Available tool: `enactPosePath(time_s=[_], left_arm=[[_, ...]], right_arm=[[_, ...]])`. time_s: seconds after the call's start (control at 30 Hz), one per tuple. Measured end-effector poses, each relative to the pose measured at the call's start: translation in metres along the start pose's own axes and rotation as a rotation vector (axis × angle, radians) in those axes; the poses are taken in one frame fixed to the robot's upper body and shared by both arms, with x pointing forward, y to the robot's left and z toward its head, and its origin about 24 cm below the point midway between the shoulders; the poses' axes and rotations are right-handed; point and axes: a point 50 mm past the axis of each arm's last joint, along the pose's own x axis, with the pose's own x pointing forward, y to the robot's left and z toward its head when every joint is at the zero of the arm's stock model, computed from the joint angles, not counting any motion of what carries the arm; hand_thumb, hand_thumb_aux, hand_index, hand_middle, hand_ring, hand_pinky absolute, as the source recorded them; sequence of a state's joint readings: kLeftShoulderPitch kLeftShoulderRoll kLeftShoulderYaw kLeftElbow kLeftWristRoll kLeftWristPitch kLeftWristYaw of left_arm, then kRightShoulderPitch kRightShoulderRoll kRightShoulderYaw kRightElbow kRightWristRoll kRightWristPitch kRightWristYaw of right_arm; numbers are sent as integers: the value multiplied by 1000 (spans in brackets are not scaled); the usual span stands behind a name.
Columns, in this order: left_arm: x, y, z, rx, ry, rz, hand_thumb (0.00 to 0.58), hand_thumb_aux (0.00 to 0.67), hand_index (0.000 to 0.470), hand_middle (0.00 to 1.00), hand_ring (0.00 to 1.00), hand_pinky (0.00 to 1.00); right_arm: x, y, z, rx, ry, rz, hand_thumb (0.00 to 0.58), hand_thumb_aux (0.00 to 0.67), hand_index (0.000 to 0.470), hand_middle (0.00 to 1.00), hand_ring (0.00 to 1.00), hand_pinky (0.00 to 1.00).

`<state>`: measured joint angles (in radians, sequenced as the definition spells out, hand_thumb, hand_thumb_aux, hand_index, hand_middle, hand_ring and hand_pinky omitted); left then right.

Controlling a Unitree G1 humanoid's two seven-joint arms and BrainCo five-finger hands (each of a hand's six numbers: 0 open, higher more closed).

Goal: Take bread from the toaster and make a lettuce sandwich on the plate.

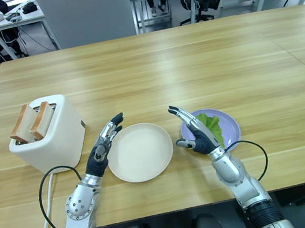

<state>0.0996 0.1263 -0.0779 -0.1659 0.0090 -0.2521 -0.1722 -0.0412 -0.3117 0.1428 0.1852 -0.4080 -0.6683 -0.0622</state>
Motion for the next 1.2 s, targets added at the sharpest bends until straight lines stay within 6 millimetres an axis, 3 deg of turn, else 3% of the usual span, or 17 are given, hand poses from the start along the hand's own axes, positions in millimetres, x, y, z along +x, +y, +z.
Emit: enactPosePath(time_s=[0.3,0.4,0.47,0.53,0.67,0.87,0.93,1.07,1.2], left_arm=[[4,5,11,-31,-2,37,0,0,0,0,0,0],[6,12,15,-131,-17,75,0,0,0,0,0,0],[8,22,27,-95,-63,85,0,0,0,0,0,0],[13,37,52,-29,-153,73,0,0,0,0,0,0],[27,78,104,347,-245,103,0,0,0,0,0,0],[48,163,146,966,14,246,0,0,0,0,0,0],[50,184,143,1131,152,268,0,0,0,0,0,0],[45,224,106,1437,558,206,0,0,0,0,0,0],[38,240,75,1530,790,131,0,0,0,0,0,0]], right_arm=[[0,-2,3,9,-14,-9,0,0,0,0,0,0],[1,-2,4,26,-23,-21,0,0,0,0,0,0],[1,-2,5,27,-23,-22,0,0,0,0,0,0],[1,-1,5,31,-24,-24,0,0,0,0,0,0],[1,0,6,33,-27,-27,0,0,0,0,0,0],[-1,0,8,34,-31,-29,0,0,0,0,0,0],[-1,0,8,36,-29,-29,0,0,0,0,0,0],[-1,0,9,35,-31,-30,0,0,0,0,0,0],[-1,0,10,34,-32,-28,0,0,0,0,0,0]])
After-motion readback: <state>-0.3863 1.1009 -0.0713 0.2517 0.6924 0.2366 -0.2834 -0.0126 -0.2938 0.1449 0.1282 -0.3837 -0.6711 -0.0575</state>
